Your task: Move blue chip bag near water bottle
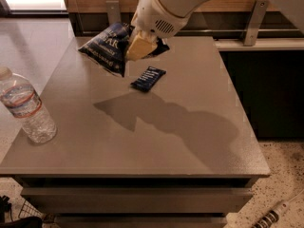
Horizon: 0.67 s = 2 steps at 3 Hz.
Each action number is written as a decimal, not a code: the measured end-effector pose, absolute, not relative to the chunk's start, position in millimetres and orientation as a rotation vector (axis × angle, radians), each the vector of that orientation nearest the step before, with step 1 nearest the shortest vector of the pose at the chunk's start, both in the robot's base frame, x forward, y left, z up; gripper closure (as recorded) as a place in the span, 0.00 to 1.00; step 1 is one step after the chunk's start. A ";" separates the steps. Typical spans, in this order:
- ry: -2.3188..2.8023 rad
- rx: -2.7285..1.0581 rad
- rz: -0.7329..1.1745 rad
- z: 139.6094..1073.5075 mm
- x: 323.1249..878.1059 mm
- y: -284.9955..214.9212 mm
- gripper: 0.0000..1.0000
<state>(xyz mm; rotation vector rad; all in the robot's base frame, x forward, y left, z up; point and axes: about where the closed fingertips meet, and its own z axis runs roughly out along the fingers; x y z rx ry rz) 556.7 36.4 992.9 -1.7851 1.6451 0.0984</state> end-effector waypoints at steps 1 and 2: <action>1.618 -1.887 0.122 957.7 522.3 49.8 1.00; 1.573 -1.995 0.172 926.7 500.1 63.7 1.00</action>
Offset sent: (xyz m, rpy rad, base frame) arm -0.0805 0.0438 -0.1108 -0.1185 0.1371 0.2791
